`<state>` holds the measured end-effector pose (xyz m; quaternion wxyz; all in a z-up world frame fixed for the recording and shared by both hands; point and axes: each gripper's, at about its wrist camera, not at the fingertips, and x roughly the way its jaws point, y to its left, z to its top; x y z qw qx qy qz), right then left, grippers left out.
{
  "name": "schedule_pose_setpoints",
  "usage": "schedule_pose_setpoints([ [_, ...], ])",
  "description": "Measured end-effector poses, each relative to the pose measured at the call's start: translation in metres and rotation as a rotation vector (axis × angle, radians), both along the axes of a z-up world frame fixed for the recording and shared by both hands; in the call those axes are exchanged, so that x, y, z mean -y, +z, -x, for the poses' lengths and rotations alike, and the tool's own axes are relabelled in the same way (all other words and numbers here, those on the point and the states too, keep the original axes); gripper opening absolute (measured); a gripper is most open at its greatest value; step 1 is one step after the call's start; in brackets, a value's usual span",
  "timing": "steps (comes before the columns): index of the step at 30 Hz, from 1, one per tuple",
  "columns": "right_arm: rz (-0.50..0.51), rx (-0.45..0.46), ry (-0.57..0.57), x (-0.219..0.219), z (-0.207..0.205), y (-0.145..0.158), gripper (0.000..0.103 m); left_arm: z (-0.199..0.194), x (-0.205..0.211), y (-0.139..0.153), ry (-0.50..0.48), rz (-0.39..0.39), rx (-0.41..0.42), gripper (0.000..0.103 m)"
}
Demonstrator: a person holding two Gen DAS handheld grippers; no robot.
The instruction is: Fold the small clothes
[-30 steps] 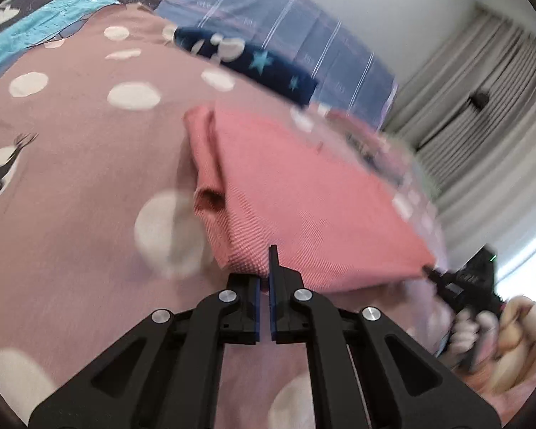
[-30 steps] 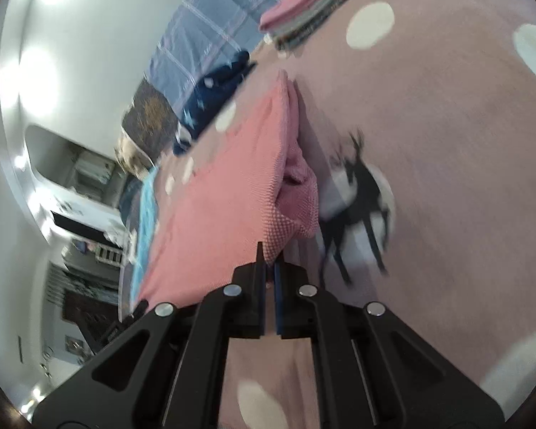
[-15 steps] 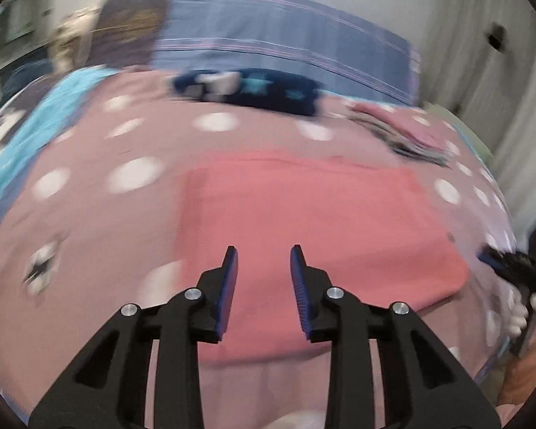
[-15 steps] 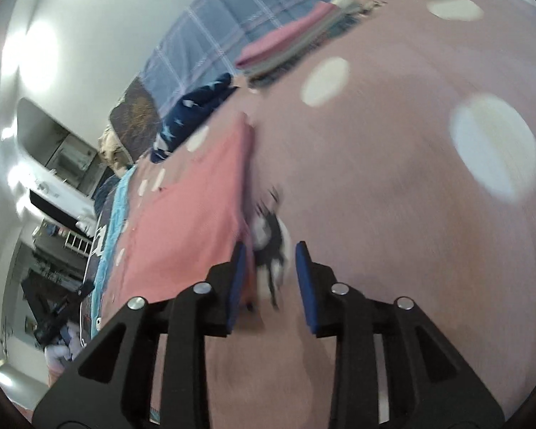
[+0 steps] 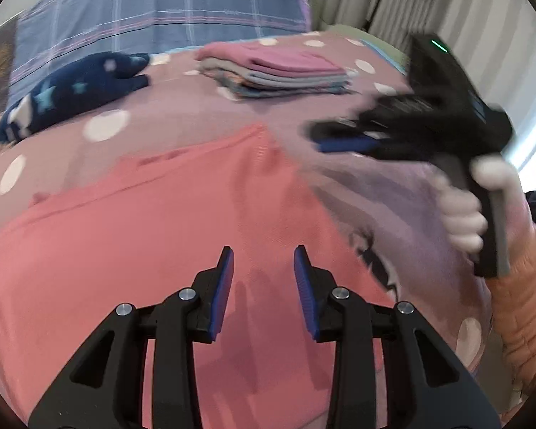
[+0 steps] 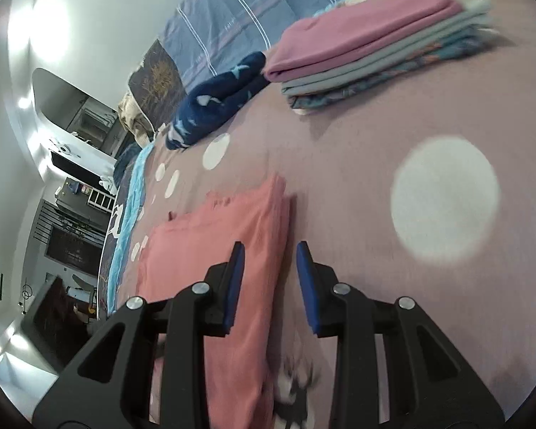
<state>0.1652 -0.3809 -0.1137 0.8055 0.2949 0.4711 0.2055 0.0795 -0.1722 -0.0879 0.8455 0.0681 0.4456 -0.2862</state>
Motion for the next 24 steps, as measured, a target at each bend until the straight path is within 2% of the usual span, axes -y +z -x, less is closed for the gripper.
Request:
schedule_pose_setpoints([
  [4,-0.051,-0.041,0.061,-0.008,-0.040,-0.014,0.032,0.012,0.036,-0.008,-0.073,-0.069,-0.006,0.037],
  [7,-0.045,-0.049,0.104,-0.023,-0.055,-0.020,0.032,0.026,0.049,-0.011,-0.107,-0.114,-0.002,0.037],
  [8,-0.014,-0.041,0.113,-0.029,-0.060,-0.019,0.025,0.033,0.050,-0.011,-0.119,-0.116,0.000,0.037],
  [9,0.008,-0.025,0.114,-0.032,-0.060,-0.018,0.005,0.039,0.050,-0.010,-0.126,-0.111,0.002,0.037],
  [11,0.061,0.060,0.116,-0.040,-0.059,-0.004,0.005,0.051,0.044,-0.004,-0.153,-0.088,0.009,0.037],
  [13,0.040,0.157,0.143,-0.045,-0.053,0.014,0.005,0.059,0.040,0.000,-0.174,-0.067,0.013,0.037],
  [16,0.012,0.246,0.186,-0.051,-0.050,0.030,0.005,0.063,0.043,-0.008,-0.193,-0.119,0.025,0.037],
  [18,0.032,0.211,0.179,-0.056,-0.061,0.025,0.006,0.058,0.046,-0.019,-0.173,-0.148,0.003,0.037],
  [20,0.062,0.135,0.180,-0.060,-0.075,0.004,0.014,0.056,0.046,-0.027,-0.171,-0.139,-0.029,0.037],
  [21,0.098,0.084,0.166,-0.059,-0.080,-0.010,0.021,0.057,0.046,-0.030,-0.169,-0.141,-0.030,0.037],
  [23,0.150,0.035,0.113,-0.049,-0.077,-0.022,0.023,0.061,0.044,-0.030,-0.175,-0.140,-0.016,0.037],
  [24,0.127,0.039,0.097,-0.041,-0.071,-0.021,0.023,0.062,0.042,-0.029,-0.176,-0.139,-0.015,0.037],
])
